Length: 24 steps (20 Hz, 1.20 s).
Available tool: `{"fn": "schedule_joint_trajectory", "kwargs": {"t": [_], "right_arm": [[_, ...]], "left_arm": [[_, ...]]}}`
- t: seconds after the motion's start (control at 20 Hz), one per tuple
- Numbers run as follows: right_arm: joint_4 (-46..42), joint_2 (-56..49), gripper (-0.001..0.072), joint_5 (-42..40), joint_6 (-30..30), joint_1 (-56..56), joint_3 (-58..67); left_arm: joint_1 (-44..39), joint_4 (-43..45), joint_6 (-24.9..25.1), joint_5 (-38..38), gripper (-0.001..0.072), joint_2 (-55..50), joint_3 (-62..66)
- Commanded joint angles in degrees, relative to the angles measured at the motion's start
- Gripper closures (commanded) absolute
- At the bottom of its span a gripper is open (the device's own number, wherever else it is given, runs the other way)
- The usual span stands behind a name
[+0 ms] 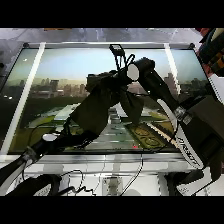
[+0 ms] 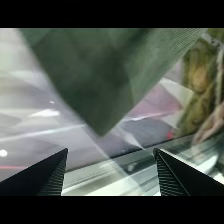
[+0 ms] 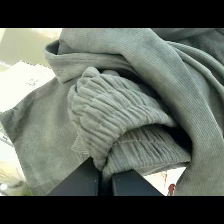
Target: Fold the clothes and pants, and hang the long-sleeved shirts on hangers.
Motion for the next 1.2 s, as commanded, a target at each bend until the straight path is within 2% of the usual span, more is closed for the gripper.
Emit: {"fn": "schedule_joint_trajectory", "kwargs": {"t": [0.0,0.05,0.1,0.15,0.2,0.35,0.5,0.6,0.7,0.8,0.9,1.05,1.15], "right_arm": [[0.1,0.0,0.0681,-0.1,0.0,0.1,0.1],[0.1,0.0,0.0681,-0.1,-0.2,0.1,0.1],[0.0,0.0,0.0681,-0.1,-0.2,0.0,0.1],[-0.2,0.1,0.0681,-0.1,-0.2,0.0,0.1],[-0.5,0.1,0.0681,-0.1,-0.2,0.0,0.1],[-1.4,0.7,0.0681,-0.2,-1.4,0.0,0.1],[-5.0,2.7,0.0681,-0.1,-1.7,-1.6,0.2],[-6.6,5.7,0.0681,0.3,-1.7,-5.8,0.2],[-7.5,9.6,0.0681,1.3,-3.7,-12.8,0.2],[-7.3,13.5,0.0682,1.8,-7.0,-21.3,0.2],[-4.2,16.6,0.0683,-1.6,-9.2,-29.7,0.2],[3.4,18.6,0.0684,-8.4,-10.0,-39.7,0.3],[3.7,18.7,0.0683,-5.6,-9.6,-44.4,0.2]], "left_arm": [[-2.8,-2.6,0.3,1.9,0.0170,-5.6,4.9],[-2.8,-2.6,0.3,2.3,0.0212,-6.8,6.6],[-2.8,-2.6,0.3,2.9,0.0224,-7.8,8.1],[-2.8,-2.6,0.3,3.3,0.0285,-8.5,9.1],[-2.8,-2.6,0.3,3.6,0.0422,-9.0,10.1],[-2.8,-2.5,0.3,3.7,0.0685,-9.3,11.9],[-2.0,-2.1,0.3,3.0,0.0685,-8.7,13.9],[1.9,1.2,0.3,0.3,0.0686,-6.3,17.0],[9.6,7.2,0.2,-2.7,0.0688,-2.0,21.7],[19.5,11.6,-2.0,-2.9,0.0689,2.6,27.7],[28.9,11.8,-3.4,0.2,0.0690,5.3,35.0],[37.2,12.2,-5.6,6.4,0.0690,5.4,47.7],[41.2,15.5,-5.8,9.1,0.0690,5.4,54.8]]}}
